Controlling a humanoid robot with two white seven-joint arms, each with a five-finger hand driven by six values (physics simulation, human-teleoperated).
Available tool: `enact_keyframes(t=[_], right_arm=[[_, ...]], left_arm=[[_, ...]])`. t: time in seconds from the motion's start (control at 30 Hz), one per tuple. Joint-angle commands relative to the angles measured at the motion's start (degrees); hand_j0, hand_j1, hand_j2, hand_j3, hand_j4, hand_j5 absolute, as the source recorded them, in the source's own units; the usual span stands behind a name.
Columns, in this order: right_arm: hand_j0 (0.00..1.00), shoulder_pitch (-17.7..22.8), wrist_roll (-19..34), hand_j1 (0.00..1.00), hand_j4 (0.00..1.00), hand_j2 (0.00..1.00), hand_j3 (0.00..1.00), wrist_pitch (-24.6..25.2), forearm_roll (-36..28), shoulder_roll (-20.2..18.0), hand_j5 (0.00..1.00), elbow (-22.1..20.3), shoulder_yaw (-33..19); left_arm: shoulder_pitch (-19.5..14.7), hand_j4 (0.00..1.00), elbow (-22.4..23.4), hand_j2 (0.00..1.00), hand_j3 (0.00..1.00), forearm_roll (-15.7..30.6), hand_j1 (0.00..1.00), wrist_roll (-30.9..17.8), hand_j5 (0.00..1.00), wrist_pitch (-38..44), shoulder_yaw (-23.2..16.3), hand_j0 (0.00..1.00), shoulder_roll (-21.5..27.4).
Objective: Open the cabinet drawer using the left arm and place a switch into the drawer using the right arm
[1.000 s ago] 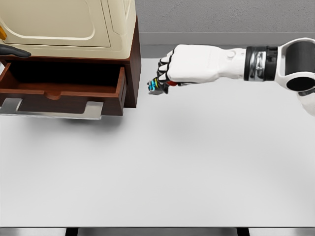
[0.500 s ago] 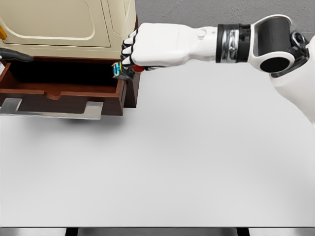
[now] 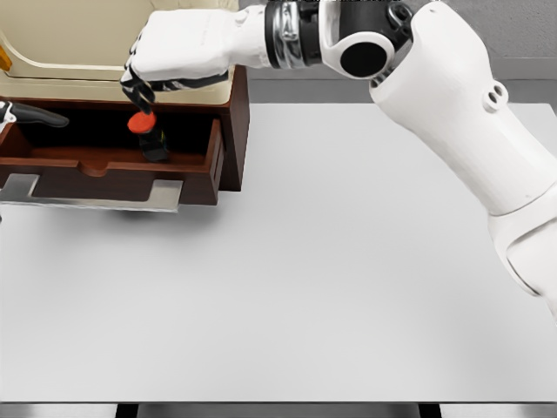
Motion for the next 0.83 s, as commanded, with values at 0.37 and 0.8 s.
enact_keyframes(t=[0.37, 0.8], right_arm=[[1.0, 8.96, -0.02, 1.0, 1.0, 1.0, 1.0, 0.16, -6.87, -28.71, 1.0, -29.78, -7.39], [1.0, 34.36, -0.02, 1.0, 1.0, 1.0, 1.0, 0.16, -9.42, -41.9, 1.0, -20.73, -24.36]], left_arm=[[0.05, 1.0, -0.88, 1.0, 1.0, 0.63, 1.0, 0.04, 1.0, 0.16, -0.15, 1.0, -0.56], [-1.44, 1.0, -0.88, 1.0, 1.0, 0.54, 1.0, 0.02, 1.0, 1.94, -0.06, 1.0, -14.8]])
